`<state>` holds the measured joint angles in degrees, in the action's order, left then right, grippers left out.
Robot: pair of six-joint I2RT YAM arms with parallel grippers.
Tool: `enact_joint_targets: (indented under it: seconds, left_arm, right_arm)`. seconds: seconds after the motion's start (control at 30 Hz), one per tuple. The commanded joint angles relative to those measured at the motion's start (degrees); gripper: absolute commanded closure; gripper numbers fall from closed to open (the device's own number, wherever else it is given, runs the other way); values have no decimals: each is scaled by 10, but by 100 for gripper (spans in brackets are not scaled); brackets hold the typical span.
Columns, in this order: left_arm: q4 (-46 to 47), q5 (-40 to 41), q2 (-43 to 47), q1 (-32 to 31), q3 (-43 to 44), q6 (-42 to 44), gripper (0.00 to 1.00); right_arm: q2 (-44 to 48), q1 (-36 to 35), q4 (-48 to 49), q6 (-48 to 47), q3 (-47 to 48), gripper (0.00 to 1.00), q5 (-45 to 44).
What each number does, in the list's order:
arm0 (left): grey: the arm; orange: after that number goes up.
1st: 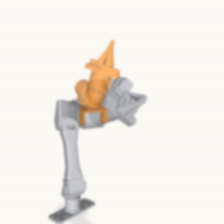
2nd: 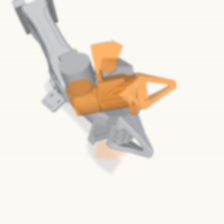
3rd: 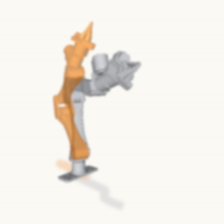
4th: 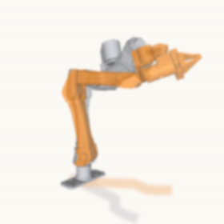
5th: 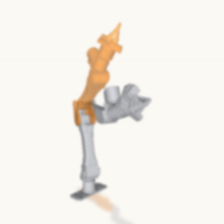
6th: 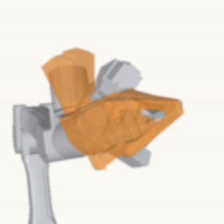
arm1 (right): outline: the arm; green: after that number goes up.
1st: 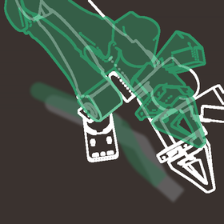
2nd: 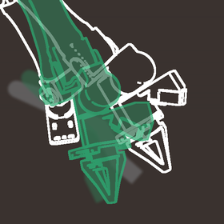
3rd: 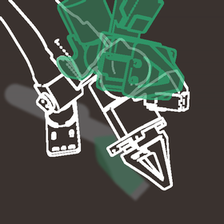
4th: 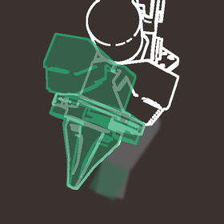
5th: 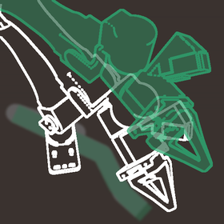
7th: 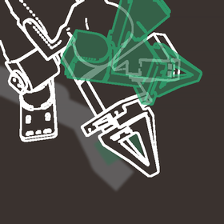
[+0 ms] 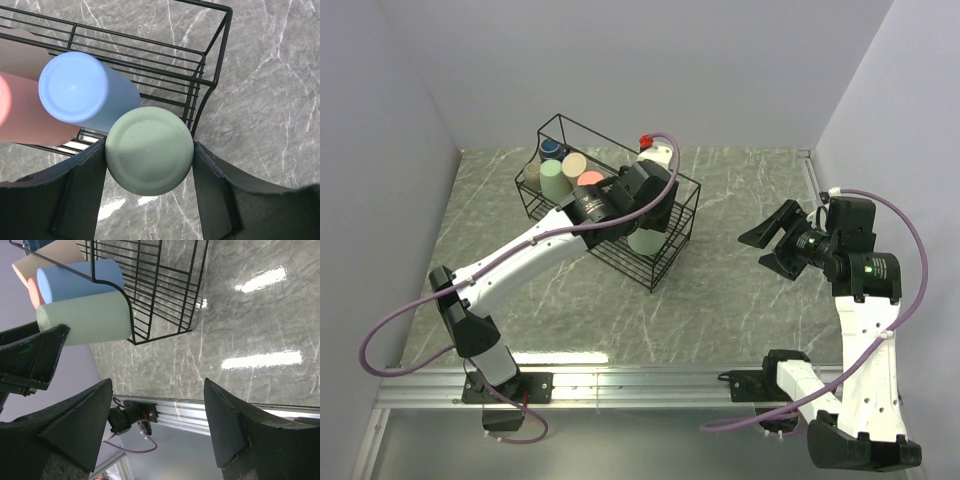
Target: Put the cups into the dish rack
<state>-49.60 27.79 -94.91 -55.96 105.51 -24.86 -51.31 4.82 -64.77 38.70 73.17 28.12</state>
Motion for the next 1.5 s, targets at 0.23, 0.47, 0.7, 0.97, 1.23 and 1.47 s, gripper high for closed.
enact_joint_targets:
  seconds: [0.23, 0.47, 0.7, 0.97, 1.23, 1.47]
  left_arm:
    - [6, -20, -18, -3, 44, -12, 9]
    - [-4, -12, -12, -4, 51, -17, 1]
    - [-28, -16, 3, -3, 107, -31, 1]
    - [-22, -4, 97, -3, 97, -45, 1]
    - [-41, 53, 257, 34, -75, -82, 1]
    - [19, 76, 392, 63, -267, -127, 1]
  right_arm:
    - [8, 3, 13, -14, -10, 20, 7]
    - [9, 3, 19, -13, -18, 20, 11]
    - [10, 4, 19, -16, -17, 20, 10]
    - [25, 4, 60, -21, -8, 20, 58]
    - [92, -4, 185, 9, -26, 20, 165]
    - [194, -10, 184, 8, -64, 15, 170]
